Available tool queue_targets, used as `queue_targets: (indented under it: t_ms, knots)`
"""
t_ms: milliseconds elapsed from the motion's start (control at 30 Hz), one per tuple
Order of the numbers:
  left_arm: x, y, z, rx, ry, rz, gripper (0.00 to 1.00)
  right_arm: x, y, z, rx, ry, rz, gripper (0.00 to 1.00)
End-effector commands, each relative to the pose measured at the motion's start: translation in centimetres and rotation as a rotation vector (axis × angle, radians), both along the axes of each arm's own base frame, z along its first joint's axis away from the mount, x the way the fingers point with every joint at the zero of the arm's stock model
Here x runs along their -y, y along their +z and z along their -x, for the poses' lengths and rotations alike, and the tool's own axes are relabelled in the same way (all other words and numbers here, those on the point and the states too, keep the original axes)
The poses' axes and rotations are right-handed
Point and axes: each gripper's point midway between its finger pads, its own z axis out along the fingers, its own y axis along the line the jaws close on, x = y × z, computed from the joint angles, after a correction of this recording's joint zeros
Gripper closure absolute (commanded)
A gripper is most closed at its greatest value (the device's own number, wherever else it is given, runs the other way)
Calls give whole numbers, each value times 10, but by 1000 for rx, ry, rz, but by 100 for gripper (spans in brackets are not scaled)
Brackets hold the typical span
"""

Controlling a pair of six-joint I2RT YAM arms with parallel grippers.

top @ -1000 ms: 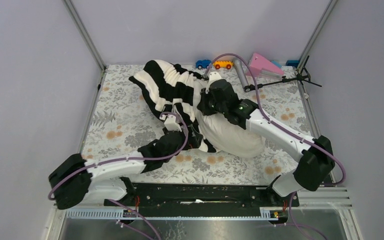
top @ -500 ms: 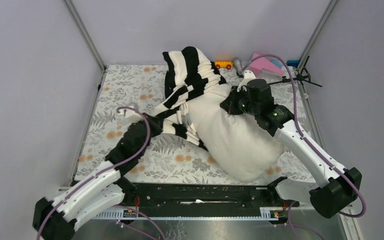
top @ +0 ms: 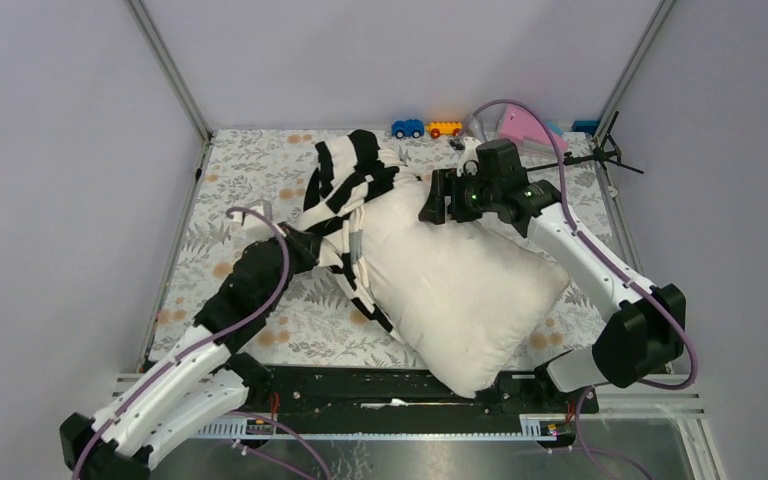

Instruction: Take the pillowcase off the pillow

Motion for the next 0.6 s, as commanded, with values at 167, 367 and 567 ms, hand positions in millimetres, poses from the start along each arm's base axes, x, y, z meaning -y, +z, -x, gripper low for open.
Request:
queue_targets:
  t_ms: [167,367,567]
  knots:
    - [54,-10,-35,-115,-173,-82,100,-4,64,5,345,-39,251,0]
    - [53,-10,-41,-104,-157,-89,100,-18,66,52,382,68,243,0]
    - [50,-14,-43,-112,-137,-105,99,-18,10,90,303,143,381,0]
